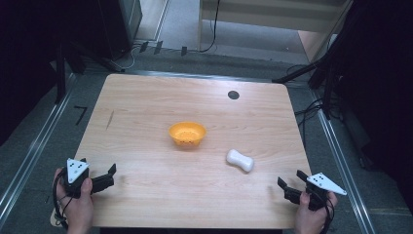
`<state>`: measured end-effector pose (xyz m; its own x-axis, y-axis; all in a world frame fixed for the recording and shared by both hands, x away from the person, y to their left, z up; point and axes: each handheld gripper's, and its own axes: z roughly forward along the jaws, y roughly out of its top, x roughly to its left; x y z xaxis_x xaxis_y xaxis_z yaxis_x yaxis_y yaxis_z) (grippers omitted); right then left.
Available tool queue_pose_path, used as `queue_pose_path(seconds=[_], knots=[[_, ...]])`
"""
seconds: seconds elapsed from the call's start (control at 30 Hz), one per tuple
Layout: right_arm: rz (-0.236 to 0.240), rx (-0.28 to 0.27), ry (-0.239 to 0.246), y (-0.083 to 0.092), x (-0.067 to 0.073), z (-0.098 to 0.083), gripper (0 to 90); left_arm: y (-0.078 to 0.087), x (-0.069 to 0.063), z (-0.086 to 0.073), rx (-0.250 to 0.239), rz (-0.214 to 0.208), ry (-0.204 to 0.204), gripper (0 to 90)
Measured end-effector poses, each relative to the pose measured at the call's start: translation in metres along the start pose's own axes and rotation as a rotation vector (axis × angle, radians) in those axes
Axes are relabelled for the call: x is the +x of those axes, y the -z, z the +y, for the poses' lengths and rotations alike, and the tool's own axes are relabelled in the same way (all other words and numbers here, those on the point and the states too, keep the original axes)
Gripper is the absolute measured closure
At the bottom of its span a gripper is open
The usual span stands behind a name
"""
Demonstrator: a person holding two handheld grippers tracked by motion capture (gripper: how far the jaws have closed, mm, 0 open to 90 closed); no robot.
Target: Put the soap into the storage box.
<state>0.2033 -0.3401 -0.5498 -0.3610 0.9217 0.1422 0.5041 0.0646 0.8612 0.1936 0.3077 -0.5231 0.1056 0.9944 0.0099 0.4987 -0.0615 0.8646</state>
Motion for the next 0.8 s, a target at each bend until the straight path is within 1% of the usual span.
queue_pose_path(seconds=[0.07, 0.1, 0.17, 0.2, 0.23, 0.3, 0.33, 0.37, 0.4, 0.43, 0.5, 0.53, 0.6, 0.63, 0.67, 0.7, 0.73, 0.77, 0.8], knots=[[-0.004, 0.007, 0.009, 0.0, 0.001, 0.0, 14.5, -0.001, -0.001, 0.0, 0.004, 0.014, -0.009, 0.0], [-0.003, 0.011, 0.008, 0.0, 0.002, 0.001, 14.6, -0.001, -0.001, 0.0, 0.004, 0.014, -0.009, 0.0], [0.03, 0.007, -0.008, 0.001, 0.001, 0.002, 16.3, -0.001, -0.002, 0.0, 0.005, 0.021, -0.013, 0.0], [0.03, 0.007, -0.008, 0.001, 0.001, 0.002, 16.3, -0.001, -0.002, 0.0, 0.005, 0.021, -0.013, 0.0], [0.045, 0.014, 0.008, 0.002, 0.002, 0.004, 18.8, -0.002, -0.001, 0.001, 0.015, 0.026, -0.003, 0.0], [0.033, 0.039, 0.046, 0.002, 0.005, 0.007, 18.9, -0.003, 0.0, 0.001, 0.016, 0.033, 0.015, 0.0], [0.033, 0.039, 0.046, 0.002, 0.005, 0.007, 18.9, -0.003, 0.0, 0.001, 0.016, 0.033, 0.015, 0.0], [0.03, 0.078, 0.087, 0.0, 0.006, 0.009, 16.8, -0.002, 0.001, 0.001, -0.004, 0.057, 0.026, 0.0], [0.03, 0.078, 0.087, 0.0, 0.006, 0.009, 16.8, -0.002, 0.001, 0.001, -0.004, 0.057, 0.026, 0.0], [0.03, 0.121, 0.118, -0.004, 0.008, 0.012, 16.0, -0.003, 0.001, 0.001, -0.012, 0.061, 0.024, 0.0], [0.045, 0.152, 0.137, -0.007, 0.011, 0.016, 16.0, -0.003, 0.0, 0.001, -0.016, 0.062, 0.013, 0.0], [0.051, 0.159, 0.146, -0.007, 0.012, 0.018, 16.3, -0.002, 0.0, 0.001, -0.022, 0.064, 0.009, 0.0], [0.086, 0.177, 0.159, -0.009, 0.013, 0.023, 16.7, -0.002, -0.001, 0.001, -0.041, 0.065, -0.005, 0.0], [0.086, 0.177, 0.159, -0.009, 0.013, 0.023, 16.7, -0.002, -0.001, 0.001, -0.041, 0.065, -0.005, 0.0], [0.1, 0.201, 0.18, -0.011, 0.014, 0.028, 17.2, -0.002, -0.002, 0.001, -0.057, 0.074, -0.007, 0.0], [0.103, 0.218, 0.192, -0.013, 0.015, 0.03, 17.2, -0.002, -0.002, 0.001, -0.057, 0.074, -0.007, 0.0], [0.103, 0.218, 0.192, -0.013, 0.015, 0.03, 17.2, -0.001, -0.002, 0.001, -0.058, 0.073, -0.007, 0.0], [0.113, 0.246, 0.217, -0.018, 0.018, 0.035, 17.2, -0.002, -0.001, 0.001, -0.055, 0.078, 0.0, 0.0], [0.11, 0.252, 0.227, -0.02, 0.019, 0.037, 17.1, -0.002, -0.001, 0.001, -0.055, 0.084, 0.007, 0.0]])
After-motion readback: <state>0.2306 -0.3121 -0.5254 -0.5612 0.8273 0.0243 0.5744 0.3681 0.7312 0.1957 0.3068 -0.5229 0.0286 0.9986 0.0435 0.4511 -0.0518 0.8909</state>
